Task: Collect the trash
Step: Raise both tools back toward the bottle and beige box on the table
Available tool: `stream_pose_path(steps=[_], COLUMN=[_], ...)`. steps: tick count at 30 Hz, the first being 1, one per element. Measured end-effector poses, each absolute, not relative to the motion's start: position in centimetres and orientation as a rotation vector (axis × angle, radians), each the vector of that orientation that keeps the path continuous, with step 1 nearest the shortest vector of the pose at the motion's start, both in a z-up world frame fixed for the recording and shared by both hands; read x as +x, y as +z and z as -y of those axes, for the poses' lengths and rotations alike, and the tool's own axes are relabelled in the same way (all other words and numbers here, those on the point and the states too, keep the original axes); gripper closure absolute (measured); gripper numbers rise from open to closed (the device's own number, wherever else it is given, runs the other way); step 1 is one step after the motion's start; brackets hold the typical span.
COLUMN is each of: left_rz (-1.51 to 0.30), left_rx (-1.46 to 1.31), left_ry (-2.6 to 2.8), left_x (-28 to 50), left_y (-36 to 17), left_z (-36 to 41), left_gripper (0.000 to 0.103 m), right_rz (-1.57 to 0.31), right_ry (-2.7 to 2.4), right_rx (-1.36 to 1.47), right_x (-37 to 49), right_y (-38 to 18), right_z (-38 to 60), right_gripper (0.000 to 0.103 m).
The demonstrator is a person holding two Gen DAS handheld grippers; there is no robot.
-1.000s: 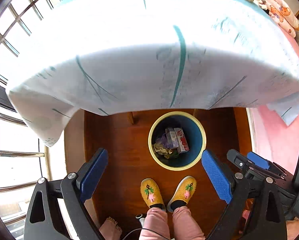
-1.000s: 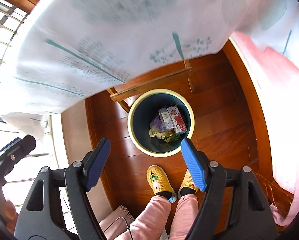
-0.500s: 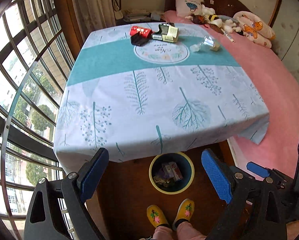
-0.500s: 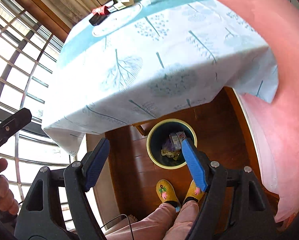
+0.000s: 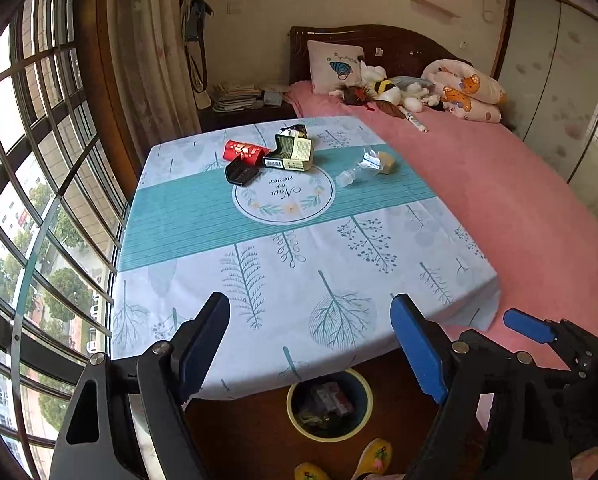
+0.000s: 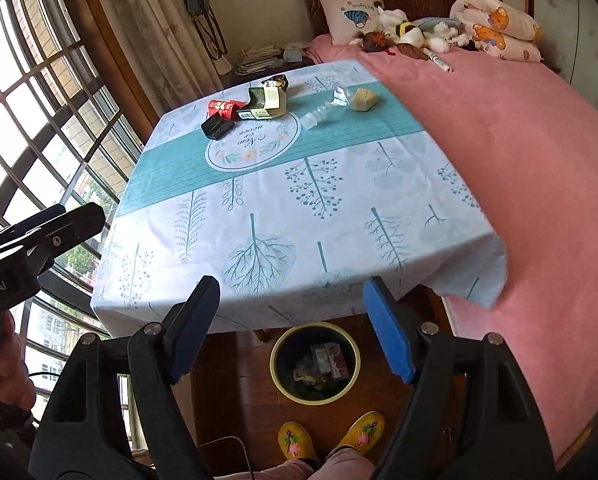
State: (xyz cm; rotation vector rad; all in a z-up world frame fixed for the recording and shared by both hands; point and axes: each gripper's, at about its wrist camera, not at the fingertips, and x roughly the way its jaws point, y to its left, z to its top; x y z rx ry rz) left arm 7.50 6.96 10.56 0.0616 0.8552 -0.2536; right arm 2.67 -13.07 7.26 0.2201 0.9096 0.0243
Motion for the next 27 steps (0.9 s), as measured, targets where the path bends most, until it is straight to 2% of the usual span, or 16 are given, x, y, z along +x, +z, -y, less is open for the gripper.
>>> stream_pose_path(steps=[6, 14, 18, 22, 27], left_rz=[-0.845, -0.838, -0.857, -0.955, -0.997], left_rx=[0.085, 0.165, 0.208, 0.163, 0.184], left_ry=[-0.289, -0.269, -0.21, -0.157, -0.089], left_x=[10.3, 16.4, 21.5, 27.8, 35.2], left_y=[11.3, 10.2, 8.8, 6.7, 3.0], left_z=[-5.2, 0.0, 4.2, 8.7, 14.9], left_gripper=[0.019, 0.019, 0.019, 0.019, 0.019], right_rz=[-0.904, -0.933, -0.966, -1.024, -1.044], right_ry=[-0.002, 0.042, 0.1, 0.18, 0.27], right_rx=[0.236, 0.249, 0.23, 0.208, 0.087], right_x=[5.3, 14.0, 20.2, 26.4, 33.2], right_y=[7.4, 4.9, 3.3, 1.8, 0.1], right_z=[15.0, 20.2, 24.0, 27.8, 31.9], right_gripper=[0.031, 0.031, 0.031, 0.031, 0.031])
